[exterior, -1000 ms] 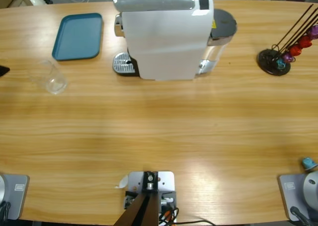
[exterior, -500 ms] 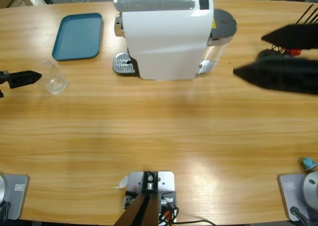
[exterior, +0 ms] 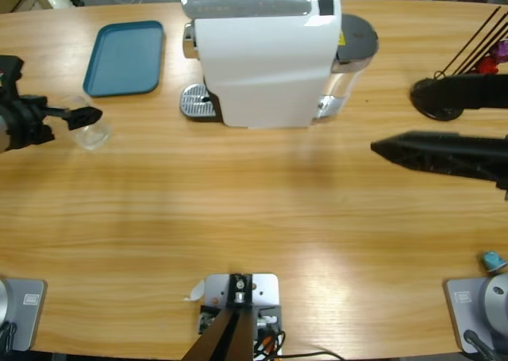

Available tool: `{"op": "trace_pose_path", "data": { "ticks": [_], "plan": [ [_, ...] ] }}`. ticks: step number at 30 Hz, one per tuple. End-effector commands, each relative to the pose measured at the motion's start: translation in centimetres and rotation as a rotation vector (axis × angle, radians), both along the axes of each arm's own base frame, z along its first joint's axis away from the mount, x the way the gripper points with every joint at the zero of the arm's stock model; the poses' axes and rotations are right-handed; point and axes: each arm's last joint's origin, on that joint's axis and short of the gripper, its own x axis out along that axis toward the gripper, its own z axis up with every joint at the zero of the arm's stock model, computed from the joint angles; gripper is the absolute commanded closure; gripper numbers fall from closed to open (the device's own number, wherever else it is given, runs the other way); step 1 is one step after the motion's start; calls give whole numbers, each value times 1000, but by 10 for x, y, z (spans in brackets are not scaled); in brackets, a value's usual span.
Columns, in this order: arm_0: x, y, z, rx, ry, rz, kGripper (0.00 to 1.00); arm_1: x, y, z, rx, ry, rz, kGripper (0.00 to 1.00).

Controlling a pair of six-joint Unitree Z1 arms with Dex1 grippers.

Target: Pour coffee

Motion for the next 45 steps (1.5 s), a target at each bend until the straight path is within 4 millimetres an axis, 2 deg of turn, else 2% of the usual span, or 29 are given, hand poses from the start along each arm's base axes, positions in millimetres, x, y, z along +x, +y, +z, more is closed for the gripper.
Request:
{"op": "trace_pose_path", "data": {
  "ticks": [1, 2, 3, 6, 9, 12, 14, 18, 22, 25, 28, 33, 40, 45],
  "plan": [
    [5, 4, -24, 82, 37, 60, 569, -12, -21, -22, -2, 38, -32, 0],
    [5, 5, -24, 88, 35, 75, 841, -12, -21, -22, -1, 38, -35, 0],
    [5, 7, -24, 97, 30, 96, 961, -12, -21, -22, 0, 37, -37, 0],
    [4, 5, -26, 88, 46, 73, 983, -13, -22, -23, 3, 43, -40, 0],
    [-2, 3, -23, 52, 59, -42, 1000, -15, -26, -26, 10, 49, -49, 0],
    [-10, 1, -1, -31, -6, -332, 1000, -19, -30, -29, 19, 50, -56, 0],
    [-8, 5, 19, -55, -97, -489, 1000, -21, -32, -30, 36, 45, -64, 0],
    [22, 7, 37, -46, -176, -596, 1000, -22, -34, -30, 51, 32, -75, 0],
    [64, -10, 47, -15, -231, -698, 1000, -23, -37, -33, 50, 33, -83, 0],
    [94, -23, 38, -20, -220, -778, 1000, -22, -39, -34, 49, 39, -106, 0],
    [110, -37, 20, -23, -178, -855, 1000, -20, -40, -36, 48, 48, -120, 0],
    [116, -54, -5, 7, -114, -938, 1000, -16, -41, -37, 44, 56, -141, 0],
    [120, -71, -6, -7, -118, -974, 1000, -6, -36, -38, 46, 56, -161, 0],
    [122, -78, -7, -12, -117, -982, 1000, -8, -38, -39, 49, 54, -159, 0]
  ]
}}
